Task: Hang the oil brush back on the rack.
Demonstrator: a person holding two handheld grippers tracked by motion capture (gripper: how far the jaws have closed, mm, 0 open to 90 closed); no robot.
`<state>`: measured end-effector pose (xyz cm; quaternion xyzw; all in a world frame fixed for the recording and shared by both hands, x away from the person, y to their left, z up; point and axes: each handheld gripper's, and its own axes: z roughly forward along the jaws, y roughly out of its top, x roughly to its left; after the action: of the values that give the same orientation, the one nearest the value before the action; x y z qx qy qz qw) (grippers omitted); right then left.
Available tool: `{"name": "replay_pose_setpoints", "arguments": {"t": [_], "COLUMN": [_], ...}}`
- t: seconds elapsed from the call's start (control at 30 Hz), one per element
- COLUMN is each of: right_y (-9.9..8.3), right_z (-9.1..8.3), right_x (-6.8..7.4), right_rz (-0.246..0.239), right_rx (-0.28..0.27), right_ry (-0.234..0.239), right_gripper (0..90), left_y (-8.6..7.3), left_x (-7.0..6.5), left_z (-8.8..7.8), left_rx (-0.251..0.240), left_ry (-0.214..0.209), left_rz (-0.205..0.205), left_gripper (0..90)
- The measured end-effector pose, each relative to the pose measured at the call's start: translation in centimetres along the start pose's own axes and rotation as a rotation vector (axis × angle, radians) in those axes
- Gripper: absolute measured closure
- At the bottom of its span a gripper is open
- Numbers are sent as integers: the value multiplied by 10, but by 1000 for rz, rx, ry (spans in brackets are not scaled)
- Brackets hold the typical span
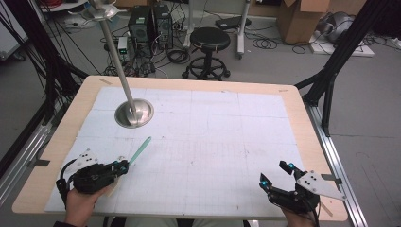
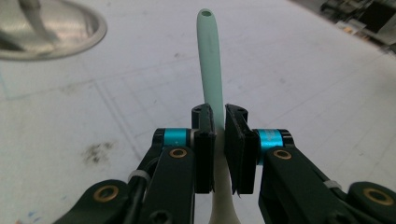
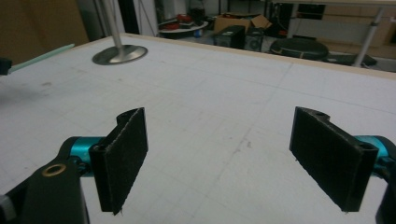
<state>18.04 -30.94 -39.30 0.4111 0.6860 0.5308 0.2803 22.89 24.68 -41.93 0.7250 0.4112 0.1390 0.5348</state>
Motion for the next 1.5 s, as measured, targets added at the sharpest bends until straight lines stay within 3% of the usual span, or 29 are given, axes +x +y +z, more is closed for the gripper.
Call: {"name": "replay_pose_setpoints", "arguments": {"t": [0.07,0.13,0.17,0.33,0.4,0.43,0.47,0.5,0.53,0.57,0.6,0.63,0.7,0.73,0.83,1.13,1.27,1.5], "right_y": [2,8,8,22,28,35,35,43,46,46,52,52,59,59,64,62,62,58], "right_z": [2,5,5,14,20,27,27,36,41,41,49,49,58,58,68,69,68,72], "right_x": [1,6,6,20,29,39,39,51,57,57,68,68,79,79,90,99,101,107], "right_rz": [-3,-16,-16,-64,-81,-90,-90,-104,-105,-105,-117,-117,-113,-113,-119,-107,-103,-84], "right_rx": [-6,-19,-19,-43,-44,-49,-49,-56,-52,-52,-62,-62,-76,-76,-74,-77,-78,-66], "right_ry": [29,88,88,193,238,288,288,345,373,373,424,424,488,488,548,614,631,681], "right_gripper": [179,179,179,179,179,179,179,180,187,187,205,205,204,204,205,216,220,225], "left_y": [3,6,8,17,20,22,23,25,27,27,28,29,33,33,37,52,48,40], "left_x": [-5,-11,-15,-28,-33,-35,-38,-40,-45,-45,-47,-49,-57,-57,-65,-93,-105,-115], "left_z": [-3,-5,-6,-10,-12,-12,-12,-13,-13,-13,-12,-12,-13,-13,-10,13,20,22], "left_rx": [-31,-62,-78,-150,-181,-192,-203,-212,-220,-220,-226,-232,-249,-249,-263,-273,-258,-254], "left_ry": [-26,-46,-56,-124,-148,-164,-175,-183,-198,-198,-209,-218,-252,-252,-296,-401,-441,-499], "left_rz": [14,35,46,85,101,111,120,131,144,144,149,152,169,169,185,239,260,264], "left_gripper": [816,816,816,816,816,816,816,816,816,816,816,816,816,816,815,815,815,815]}}
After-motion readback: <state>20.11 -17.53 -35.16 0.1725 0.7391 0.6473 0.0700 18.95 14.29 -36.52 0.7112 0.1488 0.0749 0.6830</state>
